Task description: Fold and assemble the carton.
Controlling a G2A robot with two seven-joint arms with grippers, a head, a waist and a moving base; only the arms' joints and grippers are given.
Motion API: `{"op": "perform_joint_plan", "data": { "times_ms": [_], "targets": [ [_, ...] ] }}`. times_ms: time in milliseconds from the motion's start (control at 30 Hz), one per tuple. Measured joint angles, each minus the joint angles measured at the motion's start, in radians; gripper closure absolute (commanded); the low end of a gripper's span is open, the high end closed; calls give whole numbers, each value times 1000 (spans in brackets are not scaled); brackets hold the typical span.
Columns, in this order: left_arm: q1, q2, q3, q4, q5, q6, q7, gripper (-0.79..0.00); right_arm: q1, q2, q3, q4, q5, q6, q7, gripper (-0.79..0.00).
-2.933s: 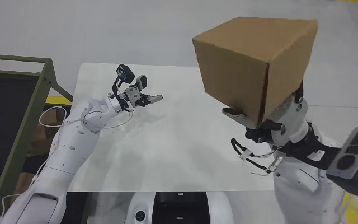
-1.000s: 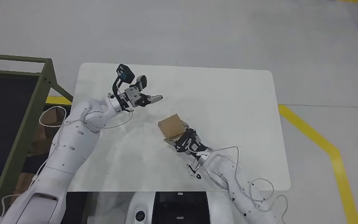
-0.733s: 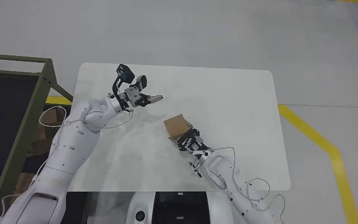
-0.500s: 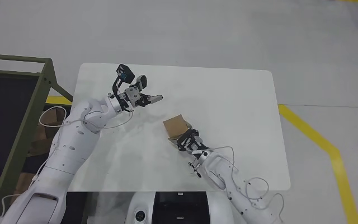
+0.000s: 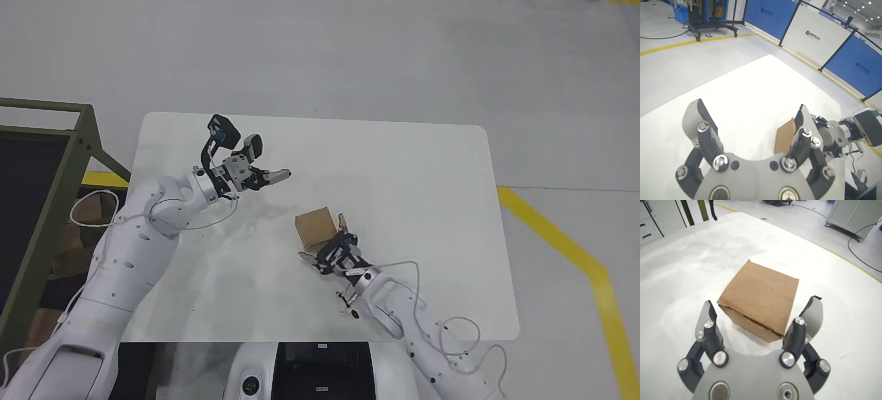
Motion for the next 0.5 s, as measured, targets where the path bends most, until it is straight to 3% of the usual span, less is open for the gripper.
{"op": "perform_joint_plan", "data": {
  "times_ms": [233,500],
  "targets": [
    [0,-6,-2,10,108,148,26,-785,-42,28,51,-105,-71,-79,-67,-785],
    [-25,-4,28,73,260,25,50,-785,-175,87,218,-308,-203,-178,-19,-785]
  ]
}}
